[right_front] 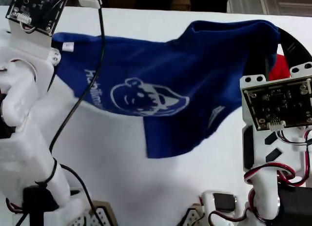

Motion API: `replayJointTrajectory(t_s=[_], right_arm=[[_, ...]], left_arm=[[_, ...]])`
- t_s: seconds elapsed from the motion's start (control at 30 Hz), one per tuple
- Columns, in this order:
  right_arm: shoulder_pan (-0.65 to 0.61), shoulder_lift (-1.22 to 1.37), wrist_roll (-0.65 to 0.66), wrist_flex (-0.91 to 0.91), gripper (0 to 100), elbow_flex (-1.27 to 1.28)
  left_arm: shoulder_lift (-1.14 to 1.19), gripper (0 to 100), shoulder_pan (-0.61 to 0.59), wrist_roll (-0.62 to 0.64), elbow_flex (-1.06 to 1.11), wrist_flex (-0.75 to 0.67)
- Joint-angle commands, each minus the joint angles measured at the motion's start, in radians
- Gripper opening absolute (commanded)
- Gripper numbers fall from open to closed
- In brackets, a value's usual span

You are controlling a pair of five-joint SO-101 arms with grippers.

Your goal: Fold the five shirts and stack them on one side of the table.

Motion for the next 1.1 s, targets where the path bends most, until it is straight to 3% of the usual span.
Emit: replayJointTrajectory(t_s=[0.0,0.27,0.67,0.83,1.07], right_arm=[[0.010,-0.021,0.002,-0.015,1.9,-0.026],[0.015,-0.028,0.009,-0.030,1.9,-0.052],[0.015,-0.021,0.038,-0.033,1.9,-0.308],[0.008,-0.022,0.109,-0.033,1.9,-0.341],[-0.013,-0.045,0.083,0.050,1.9,-0.342]], left_arm=[[-0.029,3,0.008,0.005,0.015,0.006],[-0.040,3,0.008,0.008,0.007,0.006],[-0.267,3,0.063,0.003,0.018,0.002],[-0.292,3,0.063,0.003,0.018,0.000],[-0.293,3,0.063,0.005,0.038,0.006]])
